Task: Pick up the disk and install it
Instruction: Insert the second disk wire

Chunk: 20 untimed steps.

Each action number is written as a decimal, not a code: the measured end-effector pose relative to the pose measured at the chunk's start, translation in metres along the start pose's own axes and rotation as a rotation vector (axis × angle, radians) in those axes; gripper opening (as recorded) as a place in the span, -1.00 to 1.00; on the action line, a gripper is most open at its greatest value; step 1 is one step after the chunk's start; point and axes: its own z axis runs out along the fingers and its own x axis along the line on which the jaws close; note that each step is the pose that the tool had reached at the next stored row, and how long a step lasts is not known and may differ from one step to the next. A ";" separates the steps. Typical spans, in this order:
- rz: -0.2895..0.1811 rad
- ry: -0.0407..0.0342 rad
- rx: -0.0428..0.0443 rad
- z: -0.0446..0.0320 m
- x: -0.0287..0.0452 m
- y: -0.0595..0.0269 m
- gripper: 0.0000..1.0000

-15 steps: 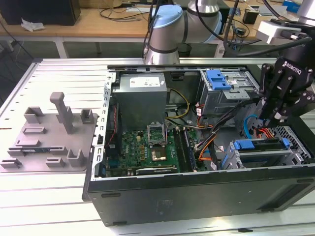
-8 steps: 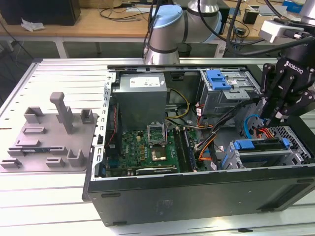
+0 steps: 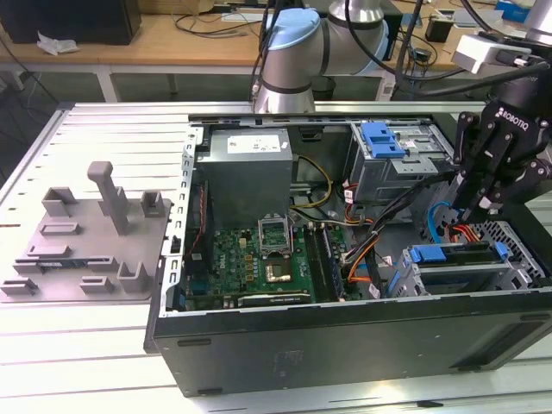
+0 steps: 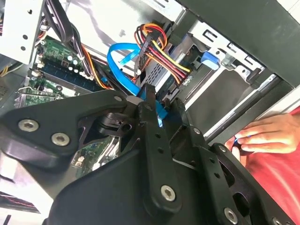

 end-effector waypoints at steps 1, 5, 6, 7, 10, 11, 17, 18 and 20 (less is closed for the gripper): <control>0.000 -0.0009 0.0010 -0.0001 0.0000 0.0003 -0.33; 0.002 -0.0207 0.0248 0.0000 -0.0001 0.0008 -0.33; 0.002 -0.0239 0.0280 0.0001 -0.0001 0.0012 -0.33; 0.003 -0.0255 0.0300 0.0001 -0.0002 0.0019 -0.33; 0.006 -0.0271 0.0308 0.0002 -0.0002 0.0032 -0.33; 0.008 -0.0274 0.0294 0.0003 -0.0002 0.0032 -0.33; 0.014 -0.0284 0.0110 -0.0140 0.0055 0.0033 -0.33; 0.015 -0.0281 0.0105 -0.0147 0.0066 0.0034 -0.33; 0.016 -0.0256 0.0098 -0.0144 0.0086 0.0035 -0.33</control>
